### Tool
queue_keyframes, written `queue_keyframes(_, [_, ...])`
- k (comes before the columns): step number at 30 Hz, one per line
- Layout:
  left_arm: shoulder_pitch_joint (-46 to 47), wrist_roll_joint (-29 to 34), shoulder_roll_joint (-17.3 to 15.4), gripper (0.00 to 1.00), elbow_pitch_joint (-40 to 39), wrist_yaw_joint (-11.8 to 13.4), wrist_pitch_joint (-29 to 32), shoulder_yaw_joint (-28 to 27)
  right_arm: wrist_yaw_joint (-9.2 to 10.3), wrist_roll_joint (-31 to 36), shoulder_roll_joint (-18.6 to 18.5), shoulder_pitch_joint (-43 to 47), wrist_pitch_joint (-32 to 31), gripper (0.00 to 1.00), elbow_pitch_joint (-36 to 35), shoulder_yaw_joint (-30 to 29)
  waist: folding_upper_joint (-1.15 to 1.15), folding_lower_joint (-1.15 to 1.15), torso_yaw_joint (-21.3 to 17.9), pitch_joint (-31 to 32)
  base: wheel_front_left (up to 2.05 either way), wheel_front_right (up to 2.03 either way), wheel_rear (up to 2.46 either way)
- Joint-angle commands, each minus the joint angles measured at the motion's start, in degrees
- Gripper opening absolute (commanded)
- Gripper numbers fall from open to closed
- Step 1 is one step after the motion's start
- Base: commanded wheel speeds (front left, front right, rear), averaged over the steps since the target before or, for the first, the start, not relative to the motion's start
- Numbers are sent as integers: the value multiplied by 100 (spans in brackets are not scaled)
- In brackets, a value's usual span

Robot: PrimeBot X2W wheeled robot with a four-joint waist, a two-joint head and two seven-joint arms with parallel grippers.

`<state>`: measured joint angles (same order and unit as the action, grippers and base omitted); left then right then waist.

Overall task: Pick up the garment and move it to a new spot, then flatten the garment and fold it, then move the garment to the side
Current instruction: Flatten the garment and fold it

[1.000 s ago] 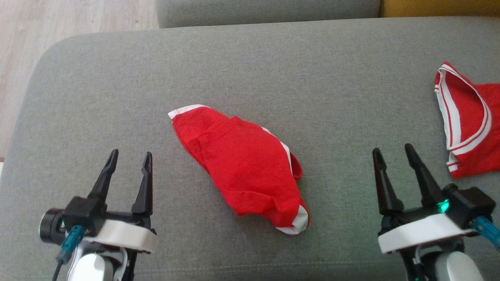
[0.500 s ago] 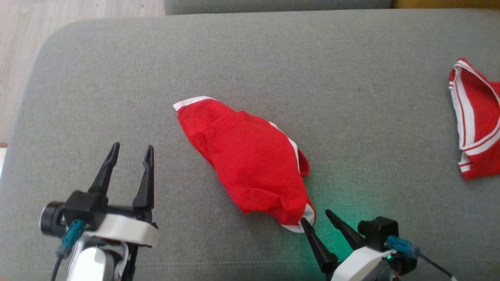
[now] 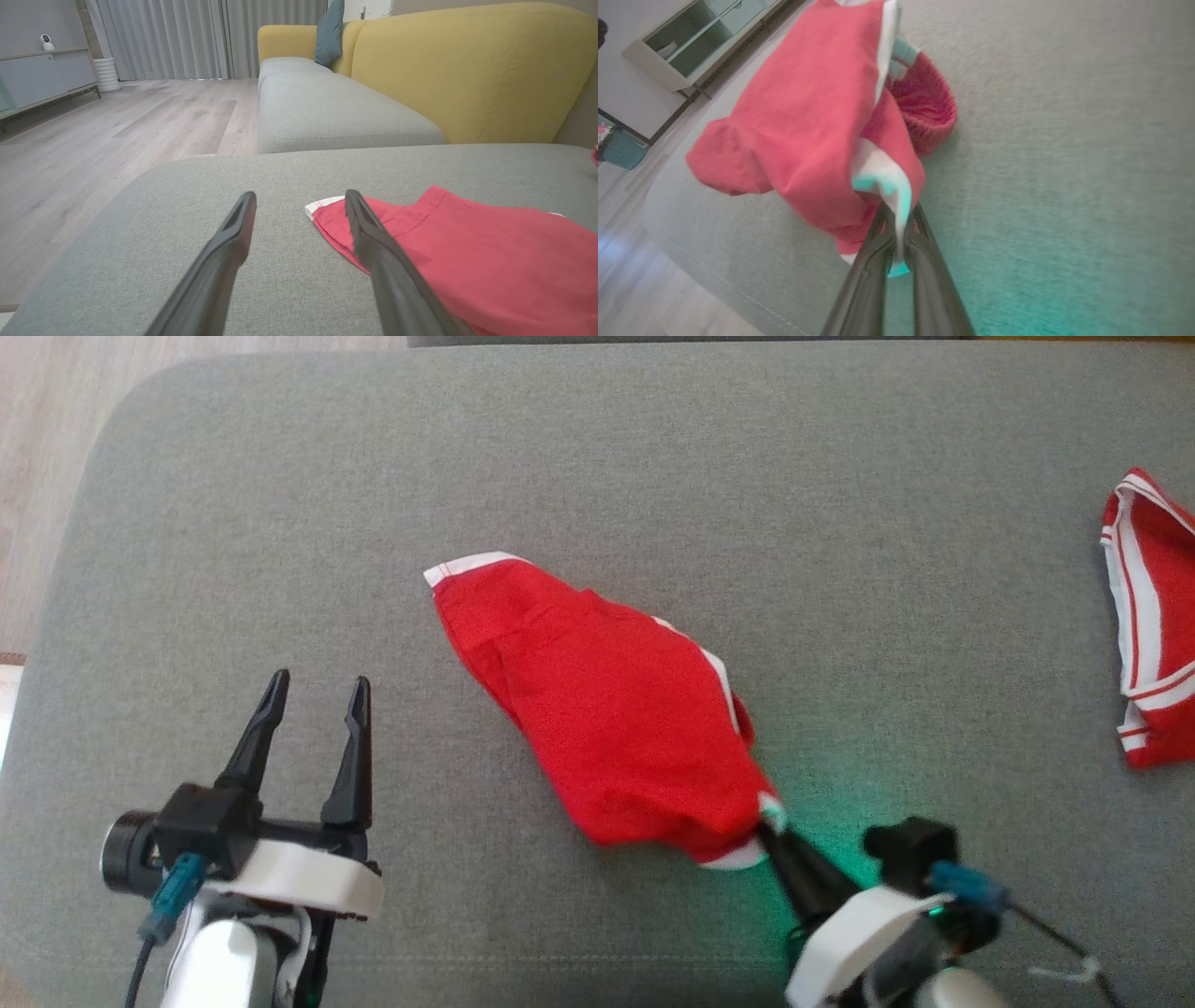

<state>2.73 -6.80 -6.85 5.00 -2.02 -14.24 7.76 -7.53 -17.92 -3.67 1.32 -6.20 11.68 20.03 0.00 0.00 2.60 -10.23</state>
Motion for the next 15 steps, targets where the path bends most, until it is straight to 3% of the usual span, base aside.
queue_keyframes(1, [275, -53, -76, 100, -171, 26, -58, -170, 4, 61, -120, -249, 74, 0, -236, -36, 0, 0, 3, 3, 0, 0, 0])
queue_keyframes(6, [310, -72, -49, 100, -159, 31, -67, -141, 4, 283, -533, -670, -48, 0, -357, -679, 0, 0, 26, -15, 0, 0, 0])
queue_keyframes(15, [443, -105, 14, 100, -124, 2, -73, -81, 4, 288, -1102, -1517, -246, 0, 152, -974, 0, 0, 178, -136, 0, 0, 0])
